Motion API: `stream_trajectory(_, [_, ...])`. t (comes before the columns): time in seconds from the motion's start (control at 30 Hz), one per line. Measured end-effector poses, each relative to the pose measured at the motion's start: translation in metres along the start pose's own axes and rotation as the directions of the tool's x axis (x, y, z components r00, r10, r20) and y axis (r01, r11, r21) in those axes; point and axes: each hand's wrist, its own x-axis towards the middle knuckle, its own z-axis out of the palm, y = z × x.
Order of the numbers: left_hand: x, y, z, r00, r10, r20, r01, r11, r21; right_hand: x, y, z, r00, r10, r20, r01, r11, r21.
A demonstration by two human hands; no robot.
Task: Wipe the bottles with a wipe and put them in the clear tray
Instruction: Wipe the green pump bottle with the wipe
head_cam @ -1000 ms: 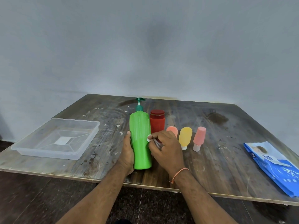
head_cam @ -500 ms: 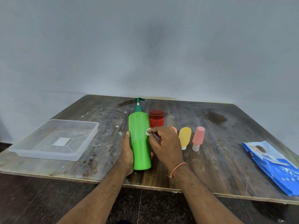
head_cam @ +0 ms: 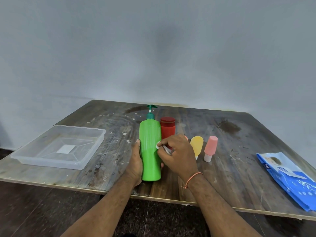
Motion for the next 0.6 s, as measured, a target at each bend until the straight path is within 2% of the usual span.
stream_trajectory(0.1, [-0.0009, 0.0018, -0.0003, 1.000, -0.010, 0.020, 0.010, 1.000, -0.001, 0.0031, 0.0013, 0.0007, 0.999, 0.043, -0.032, -0.043, 0.999, -0.022])
stream_trajectory(0.33, [-0.0003, 0.0000, -0.0006, 1.000, 0.003, 0.021, -0.003, 1.000, 0.004, 0.0009, 0.0002, -0.0012, 1.000, -0.006, 0.021, 0.006, 1.000, -0.009])
stream_trajectory(0.47, [0.0003, -0.0007, -0.0048, 0.999, -0.012, 0.046, 0.012, 1.000, -0.001, 0.0068, -0.0012, 0.0020, 0.998, 0.048, -0.037, -0.048, 0.999, -0.020])
stream_trajectory(0.6, [0.0030, -0.0037, -0.0057, 0.999, -0.002, 0.046, 0.003, 1.000, -0.020, 0.0076, -0.0034, 0.0019, 1.000, -0.020, 0.002, 0.020, 0.999, 0.034])
